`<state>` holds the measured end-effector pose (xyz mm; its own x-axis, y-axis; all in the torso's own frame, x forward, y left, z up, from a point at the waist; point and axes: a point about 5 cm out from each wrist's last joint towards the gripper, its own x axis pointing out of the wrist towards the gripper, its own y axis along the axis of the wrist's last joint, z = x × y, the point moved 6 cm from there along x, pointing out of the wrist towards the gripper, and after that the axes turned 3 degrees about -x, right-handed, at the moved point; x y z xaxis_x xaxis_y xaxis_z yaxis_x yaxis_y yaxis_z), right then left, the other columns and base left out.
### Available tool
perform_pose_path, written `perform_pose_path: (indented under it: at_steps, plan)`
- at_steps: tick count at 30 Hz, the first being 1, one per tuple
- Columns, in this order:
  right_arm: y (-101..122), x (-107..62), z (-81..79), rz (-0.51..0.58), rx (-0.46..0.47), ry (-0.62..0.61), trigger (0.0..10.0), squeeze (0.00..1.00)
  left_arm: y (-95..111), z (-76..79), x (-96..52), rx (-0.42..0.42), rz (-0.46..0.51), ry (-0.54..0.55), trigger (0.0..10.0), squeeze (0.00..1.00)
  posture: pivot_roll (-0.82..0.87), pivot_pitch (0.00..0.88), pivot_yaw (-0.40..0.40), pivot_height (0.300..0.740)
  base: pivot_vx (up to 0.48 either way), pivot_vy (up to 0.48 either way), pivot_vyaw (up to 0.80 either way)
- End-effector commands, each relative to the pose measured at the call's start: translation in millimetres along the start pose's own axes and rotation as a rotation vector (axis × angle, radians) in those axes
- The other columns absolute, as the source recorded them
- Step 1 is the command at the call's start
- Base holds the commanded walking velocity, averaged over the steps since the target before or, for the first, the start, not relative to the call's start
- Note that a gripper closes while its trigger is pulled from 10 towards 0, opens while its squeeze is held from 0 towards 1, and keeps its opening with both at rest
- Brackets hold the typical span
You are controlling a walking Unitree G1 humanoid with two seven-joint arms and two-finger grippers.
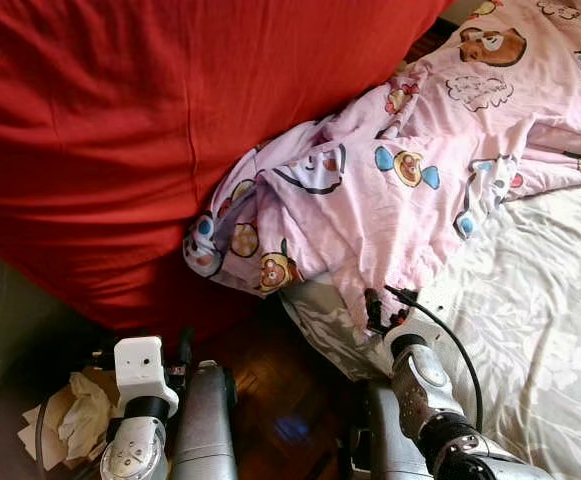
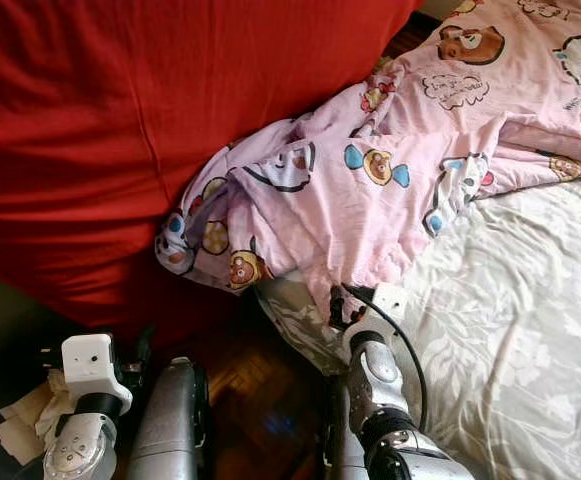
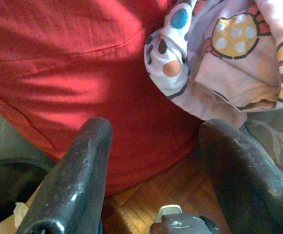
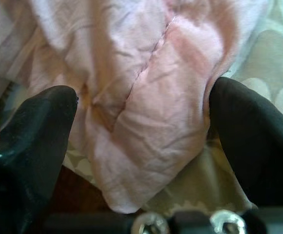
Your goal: Clean up the room
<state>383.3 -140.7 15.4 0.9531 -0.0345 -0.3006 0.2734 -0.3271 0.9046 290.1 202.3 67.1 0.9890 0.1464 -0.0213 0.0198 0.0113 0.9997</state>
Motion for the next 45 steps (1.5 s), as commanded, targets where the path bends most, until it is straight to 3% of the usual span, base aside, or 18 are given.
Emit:
perform_pose_path:
  at_steps: [1, 10, 20, 29, 30, 31, 32, 45]
  plan:
    - [-19, -4.9, 6.4, -0.065, 0.021, -0.024, 10.0, 0.0, -8, -5.7, -5.2, 0.012, -0.038, 0.016, 10.0, 0.0, 0.1, 0.334, 0.002, 0.606, 0.0, 0.0, 0.0]
    - [-30, -8.0, 20.4, -0.123, 0.077, -0.084, 10.0, 0.0, -8, -5.9, -4.8, 0.016, -0.038, 0.015, 10.0, 0.0, 0.1, 0.334, 0.003, 0.606, 0.0, 0.0, 0.0]
    - [-19, -3.5, -2.2, -0.079, 0.165, 0.038, 10.0, 0.0, -8, -4.6, -4.2, 0.031, -0.038, 0.007, 10.0, 0.0, 0.1, 0.331, 0.006, 0.606, 0.0, 0.0, 0.0]
    - [-27, -5.2, -1.6, -0.112, 0.185, 0.038, 10.0, 0.0, -12, -7.0, -6.7, 0.041, -0.047, 0.013, 10.0, 0.0, 0.11, 0.329, 0.008, 0.606, 0.0, 0.0, 0.0]
    - [-29, -5.7, -0.9, -0.121, 0.181, 0.037, 4.0, 0.0, -13, -7.0, -6.9, 0.044, -0.051, 0.012, 10.0, 0.0, 0.11, 0.329, 0.007, 0.606, 0.0, 0.0, 0.0]
    - [-29, -5.9, -0.7, -0.125, 0.176, 0.038, 4.0, 0.0, -14, -7.0, -7.0, 0.046, -0.053, 0.012, 10.0, 0.0, 0.11, 0.329, 0.007, 0.606, 0.0, 0.0, 0.0]
    - [-30, -6.1, -0.6, -0.127, 0.171, 0.038, 0.0, 0.0, -14, -7.1, -7.1, 0.046, -0.054, 0.012, 10.0, 0.0, 0.11, 0.329, 0.007, 0.606, 0.0, 0.0, 0.0]
    - [-28, -4.9, 0.5, -0.126, 0.174, 0.039, 0.0, 0.0, -19, -6.5, -8.4, 0.044, -0.067, 0.015, 10.0, 0.0, 0.11, 0.326, 0.003, 0.606, 0.0, 0.0, 0.0]
